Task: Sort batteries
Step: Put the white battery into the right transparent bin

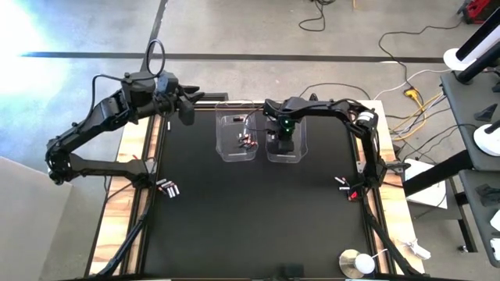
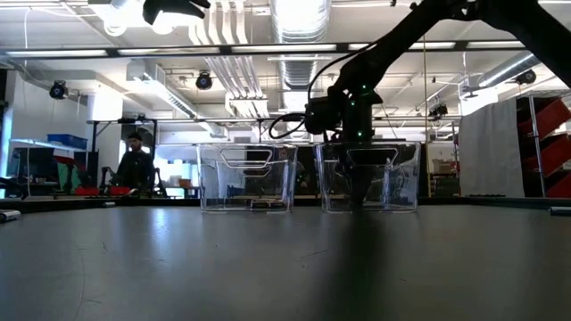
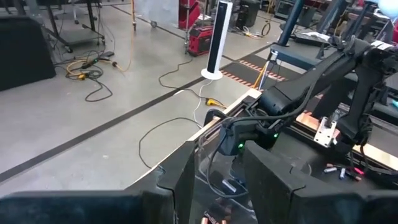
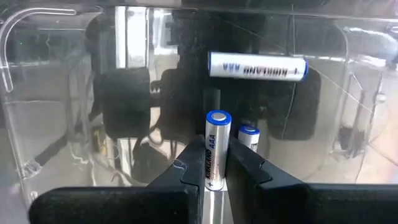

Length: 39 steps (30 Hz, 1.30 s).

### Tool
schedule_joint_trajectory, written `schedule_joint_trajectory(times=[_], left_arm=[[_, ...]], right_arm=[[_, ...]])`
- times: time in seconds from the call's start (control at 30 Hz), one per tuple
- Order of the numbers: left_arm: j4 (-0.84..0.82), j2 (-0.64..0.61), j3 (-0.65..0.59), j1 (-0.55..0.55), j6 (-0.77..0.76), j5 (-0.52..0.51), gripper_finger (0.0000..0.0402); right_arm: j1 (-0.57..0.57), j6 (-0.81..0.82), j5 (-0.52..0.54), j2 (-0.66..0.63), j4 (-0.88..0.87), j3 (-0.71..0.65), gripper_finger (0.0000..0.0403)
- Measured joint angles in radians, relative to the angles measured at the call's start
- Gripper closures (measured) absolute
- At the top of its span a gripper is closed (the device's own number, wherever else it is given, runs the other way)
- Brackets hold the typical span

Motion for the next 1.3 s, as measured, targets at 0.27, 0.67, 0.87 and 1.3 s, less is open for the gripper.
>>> schedule_joint_trajectory(times=[0.27,0.67,0.87,1.3], left_arm=[[0.003,0.0,0.0,0.0,0.0,0.0,0.0286],[-0.147,0.029,-0.032,0.001,-0.043,-0.111,0.0286],[-0.154,0.065,-0.152,0.028,-0.202,-0.17,0.0286],[-0.197,0.296,-0.299,0.255,-0.616,-0.164,0.0284]], right_arm=[[-0.001,-0.001,-0.001,0.002,0.012,-0.003,0.0343],[-0.001,0.026,0.019,-0.109,0.01,-0.005,0.0287],[0.001,0.054,0.023,-0.313,0.006,-0.003,0.0262],[0.0,0.239,0.037,-0.635,0.157,-0.001,0.0227]])
